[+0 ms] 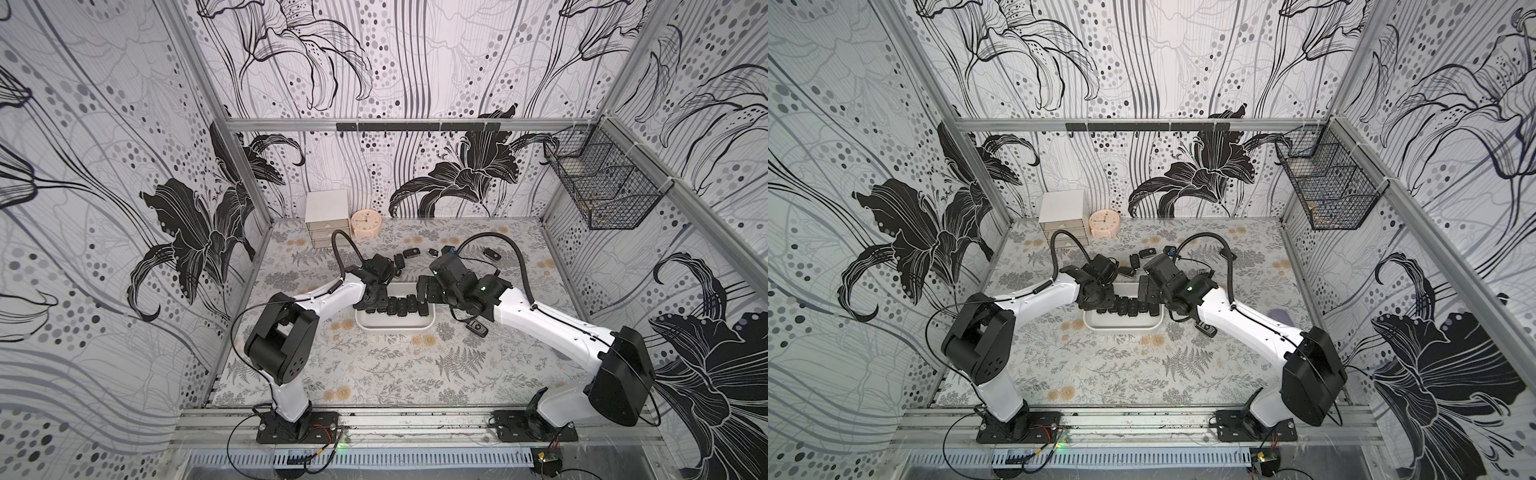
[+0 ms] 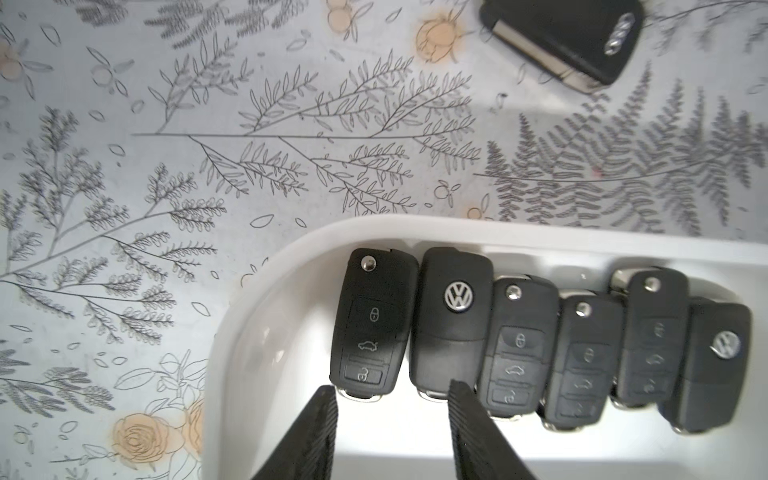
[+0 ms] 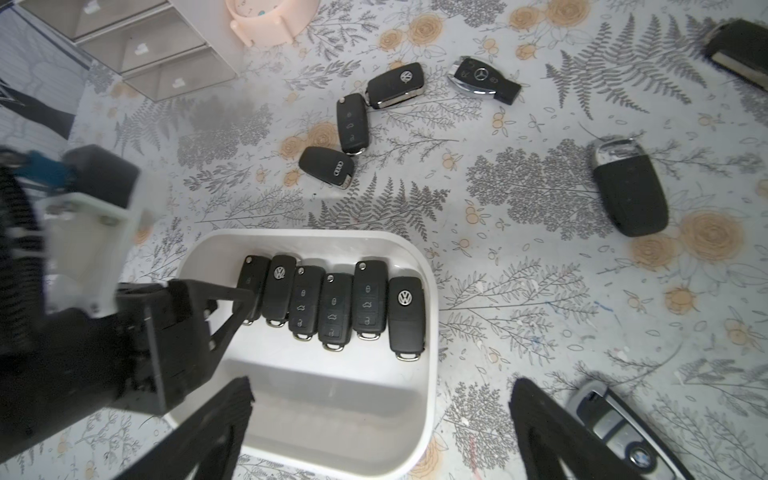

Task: Place the car key into the storage box
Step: Place the car key in the storage box, then pick up the car key from the center of the board.

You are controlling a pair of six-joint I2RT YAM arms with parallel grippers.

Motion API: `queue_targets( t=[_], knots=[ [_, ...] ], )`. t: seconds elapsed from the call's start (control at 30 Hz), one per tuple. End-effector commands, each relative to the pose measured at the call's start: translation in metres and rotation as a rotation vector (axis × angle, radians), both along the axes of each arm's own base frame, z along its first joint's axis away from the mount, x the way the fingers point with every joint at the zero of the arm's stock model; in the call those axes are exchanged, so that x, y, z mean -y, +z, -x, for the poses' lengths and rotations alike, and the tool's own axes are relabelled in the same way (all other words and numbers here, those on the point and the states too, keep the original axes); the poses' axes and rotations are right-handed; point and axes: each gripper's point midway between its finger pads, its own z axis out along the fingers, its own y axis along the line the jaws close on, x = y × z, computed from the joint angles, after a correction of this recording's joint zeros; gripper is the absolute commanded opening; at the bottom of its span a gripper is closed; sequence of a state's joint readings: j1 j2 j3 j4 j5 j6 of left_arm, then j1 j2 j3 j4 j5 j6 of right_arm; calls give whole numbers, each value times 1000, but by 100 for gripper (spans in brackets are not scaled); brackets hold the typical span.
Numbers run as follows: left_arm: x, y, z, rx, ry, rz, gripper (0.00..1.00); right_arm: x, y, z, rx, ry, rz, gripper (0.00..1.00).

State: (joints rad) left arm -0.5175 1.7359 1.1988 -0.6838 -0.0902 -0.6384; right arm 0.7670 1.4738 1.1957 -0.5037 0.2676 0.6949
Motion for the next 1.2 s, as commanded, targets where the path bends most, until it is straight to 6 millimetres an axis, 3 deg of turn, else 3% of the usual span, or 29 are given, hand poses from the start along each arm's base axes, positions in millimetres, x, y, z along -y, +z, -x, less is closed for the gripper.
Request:
queue_targets(
  t=[0.0,0.23,0.37,0.6,0.83,1.13,1.17],
  knots=[
    [13,35,-8,74,-31,73,56,27,-6,-6,-12,-80,51,100],
    [32,75,-16,167,-90,185,87,69,-38,4,-93,-140,116,100],
    [39,92,-18,205,-110,233,99,96,-65,16,-159,-171,145,100],
    [60,116,-18,244,-178,323,99,121,-103,21,-253,-177,142,100],
    [68,120,-16,244,-196,340,99,118,-129,17,-324,-111,127,100],
    [68,119,-16,247,-193,341,99,113,-155,36,-410,-62,109,96],
    [68,120,-16,247,-193,342,99,112,-157,39,-420,-56,100,91]
  ],
)
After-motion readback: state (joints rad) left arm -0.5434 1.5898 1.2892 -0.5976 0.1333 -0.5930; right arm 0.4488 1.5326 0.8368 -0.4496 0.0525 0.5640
